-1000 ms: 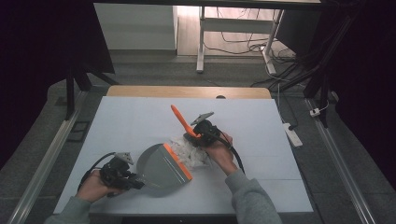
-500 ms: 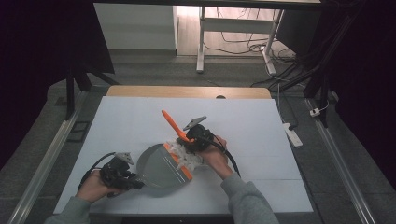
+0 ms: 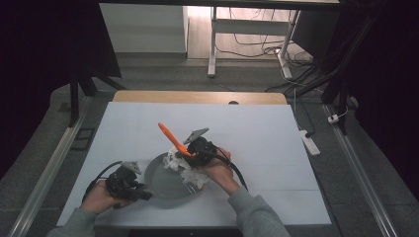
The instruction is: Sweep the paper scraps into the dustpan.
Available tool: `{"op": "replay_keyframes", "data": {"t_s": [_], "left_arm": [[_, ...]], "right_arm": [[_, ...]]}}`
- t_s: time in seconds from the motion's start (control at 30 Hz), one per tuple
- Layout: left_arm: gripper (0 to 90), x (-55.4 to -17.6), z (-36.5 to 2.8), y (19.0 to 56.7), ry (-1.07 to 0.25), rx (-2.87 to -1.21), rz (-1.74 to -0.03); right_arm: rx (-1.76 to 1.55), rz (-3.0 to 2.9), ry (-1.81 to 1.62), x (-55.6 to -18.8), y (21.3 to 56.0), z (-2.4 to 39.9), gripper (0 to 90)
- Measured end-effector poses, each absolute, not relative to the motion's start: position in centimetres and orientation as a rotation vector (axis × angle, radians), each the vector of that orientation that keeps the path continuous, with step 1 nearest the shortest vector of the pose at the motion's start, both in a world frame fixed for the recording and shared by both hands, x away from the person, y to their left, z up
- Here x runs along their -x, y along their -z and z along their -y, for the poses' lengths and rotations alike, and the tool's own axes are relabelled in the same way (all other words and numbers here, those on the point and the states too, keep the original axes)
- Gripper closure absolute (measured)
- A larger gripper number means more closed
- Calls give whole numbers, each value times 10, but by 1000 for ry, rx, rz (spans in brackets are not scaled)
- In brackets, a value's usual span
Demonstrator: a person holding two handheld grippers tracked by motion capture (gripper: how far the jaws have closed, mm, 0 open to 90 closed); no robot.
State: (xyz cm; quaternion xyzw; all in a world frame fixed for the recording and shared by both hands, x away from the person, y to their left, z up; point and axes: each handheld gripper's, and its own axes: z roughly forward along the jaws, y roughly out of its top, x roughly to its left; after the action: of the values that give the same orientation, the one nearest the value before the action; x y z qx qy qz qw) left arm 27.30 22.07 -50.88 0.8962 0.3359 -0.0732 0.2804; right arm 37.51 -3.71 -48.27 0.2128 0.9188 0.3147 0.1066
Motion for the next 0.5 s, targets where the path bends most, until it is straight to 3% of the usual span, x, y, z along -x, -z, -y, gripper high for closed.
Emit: {"op": "replay_keyframes", "data": {"t_s": [0.5], "left_arm": [[613, -273, -221, 509, 199, -2402, -898]], "right_arm": [[-699, -2640, -1062, -378, 458, 60, 701]]}}
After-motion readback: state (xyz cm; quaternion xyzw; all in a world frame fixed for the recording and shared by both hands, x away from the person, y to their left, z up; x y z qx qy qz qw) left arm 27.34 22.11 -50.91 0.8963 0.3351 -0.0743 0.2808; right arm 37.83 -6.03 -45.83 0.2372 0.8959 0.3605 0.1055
